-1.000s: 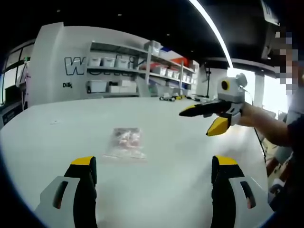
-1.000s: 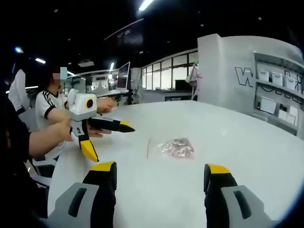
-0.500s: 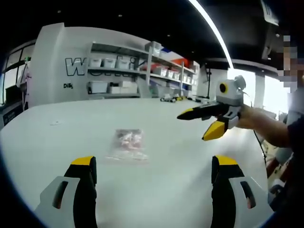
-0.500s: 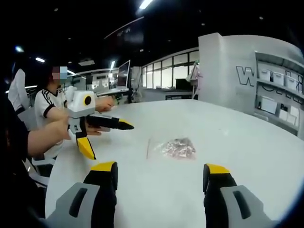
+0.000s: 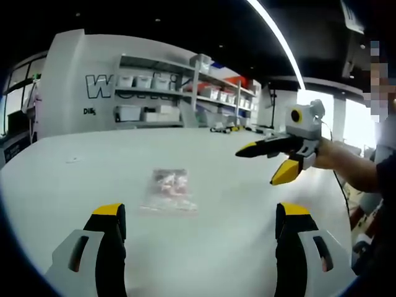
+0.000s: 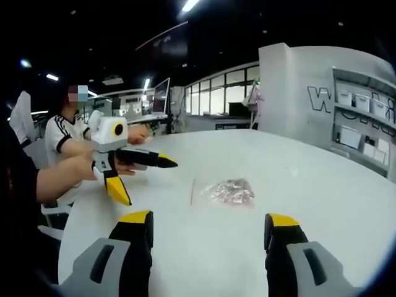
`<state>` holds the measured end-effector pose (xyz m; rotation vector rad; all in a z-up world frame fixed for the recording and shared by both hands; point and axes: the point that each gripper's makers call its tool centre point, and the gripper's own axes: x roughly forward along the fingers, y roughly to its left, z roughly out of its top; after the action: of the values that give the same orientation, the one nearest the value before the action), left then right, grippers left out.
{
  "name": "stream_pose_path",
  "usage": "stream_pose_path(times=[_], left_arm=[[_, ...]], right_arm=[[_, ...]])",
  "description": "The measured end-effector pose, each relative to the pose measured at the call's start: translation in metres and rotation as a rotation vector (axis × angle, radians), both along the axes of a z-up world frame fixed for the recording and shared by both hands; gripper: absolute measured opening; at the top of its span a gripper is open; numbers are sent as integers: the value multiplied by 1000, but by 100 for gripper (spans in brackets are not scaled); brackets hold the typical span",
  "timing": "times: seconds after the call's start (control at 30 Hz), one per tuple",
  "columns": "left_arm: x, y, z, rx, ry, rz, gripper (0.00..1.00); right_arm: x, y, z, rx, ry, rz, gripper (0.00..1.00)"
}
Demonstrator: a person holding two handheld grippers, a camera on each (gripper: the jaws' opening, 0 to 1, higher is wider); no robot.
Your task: Open the resealable bag by pulling the two sides of the seal apart until the entire bag opening is separated and visibly accessible.
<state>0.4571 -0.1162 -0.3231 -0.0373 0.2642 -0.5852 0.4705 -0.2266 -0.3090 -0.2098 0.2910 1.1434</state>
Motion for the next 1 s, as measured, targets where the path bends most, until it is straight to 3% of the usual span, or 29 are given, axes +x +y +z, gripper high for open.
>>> stream_pose_path(times=[1.0], left_arm=[[13,-7,-6,-6,0,-17,100]], right_arm=[[5,3,-6,-10,7,2,70]])
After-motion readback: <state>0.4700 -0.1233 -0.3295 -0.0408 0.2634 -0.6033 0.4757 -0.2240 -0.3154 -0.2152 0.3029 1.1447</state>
